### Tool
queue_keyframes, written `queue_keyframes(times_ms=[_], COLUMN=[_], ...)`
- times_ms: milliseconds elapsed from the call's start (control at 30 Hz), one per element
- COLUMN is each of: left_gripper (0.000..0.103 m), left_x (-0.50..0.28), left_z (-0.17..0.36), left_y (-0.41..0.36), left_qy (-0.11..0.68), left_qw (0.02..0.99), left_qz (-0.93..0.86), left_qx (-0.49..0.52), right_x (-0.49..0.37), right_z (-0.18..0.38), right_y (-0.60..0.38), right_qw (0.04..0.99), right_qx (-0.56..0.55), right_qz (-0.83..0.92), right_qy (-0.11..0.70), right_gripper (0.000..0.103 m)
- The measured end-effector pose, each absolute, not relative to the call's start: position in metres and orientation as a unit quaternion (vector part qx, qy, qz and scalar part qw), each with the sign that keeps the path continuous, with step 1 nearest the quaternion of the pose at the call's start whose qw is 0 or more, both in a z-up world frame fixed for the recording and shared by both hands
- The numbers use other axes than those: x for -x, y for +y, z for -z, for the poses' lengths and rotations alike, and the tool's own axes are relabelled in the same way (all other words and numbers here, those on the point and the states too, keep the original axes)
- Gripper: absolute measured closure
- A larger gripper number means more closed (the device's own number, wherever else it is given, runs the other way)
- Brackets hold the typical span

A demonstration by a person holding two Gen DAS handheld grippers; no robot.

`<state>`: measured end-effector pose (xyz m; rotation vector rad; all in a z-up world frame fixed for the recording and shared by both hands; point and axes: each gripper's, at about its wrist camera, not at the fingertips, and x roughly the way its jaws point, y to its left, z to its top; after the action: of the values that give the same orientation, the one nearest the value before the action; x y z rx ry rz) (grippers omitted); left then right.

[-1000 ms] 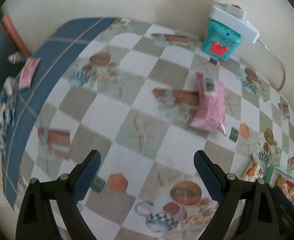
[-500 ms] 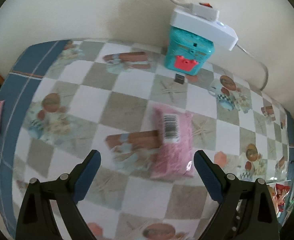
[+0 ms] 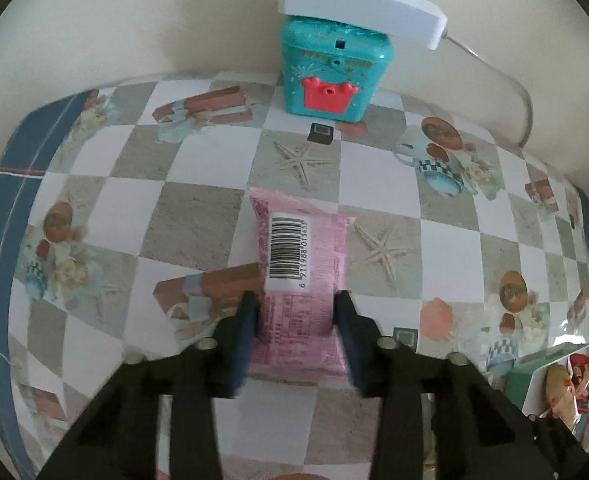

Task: Organize snacks
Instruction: 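Carry the pink pack and white pack over the tray and open both grippers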

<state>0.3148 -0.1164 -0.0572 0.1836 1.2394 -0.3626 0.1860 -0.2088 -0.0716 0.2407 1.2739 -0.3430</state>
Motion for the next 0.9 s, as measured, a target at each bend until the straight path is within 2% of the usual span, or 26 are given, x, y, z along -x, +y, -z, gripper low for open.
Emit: queue_keyframes(times_ms=[100, 433, 700, 900], left_gripper=[0.066, 0.068, 0.068, 0.067], left_x=[-0.306, -0.242, -0.184, -0.134], left_z=[0.054, 0.051, 0.014, -0.008], left_y=[-0.111, -0.066, -0.077, -0.120], left_qy=[0.576, 0.629, 0.615, 0.600], left_qw=[0.798, 0.770, 0.776, 0.773], left_qz=[0.151, 0.109, 0.135, 0.205], left_qx=[-0.099, -0.004, 0.026, -0.005], right_x=[-0.176, -0.102, -0.044, -0.001], right_z=[0.071, 0.040, -0.010, -0.023], right_y=[-0.201, -0.202, -0.229, -0.273], right_qw=[0.786, 0.797, 0.807, 0.797], right_qx=[-0.099, -0.184, -0.230, -0.249], right_qz=[0.155, 0.134, 0.172, 0.239], right_qy=[0.590, 0.559, 0.516, 0.496], right_gripper=[0.050, 0.050, 0.050, 0.049])
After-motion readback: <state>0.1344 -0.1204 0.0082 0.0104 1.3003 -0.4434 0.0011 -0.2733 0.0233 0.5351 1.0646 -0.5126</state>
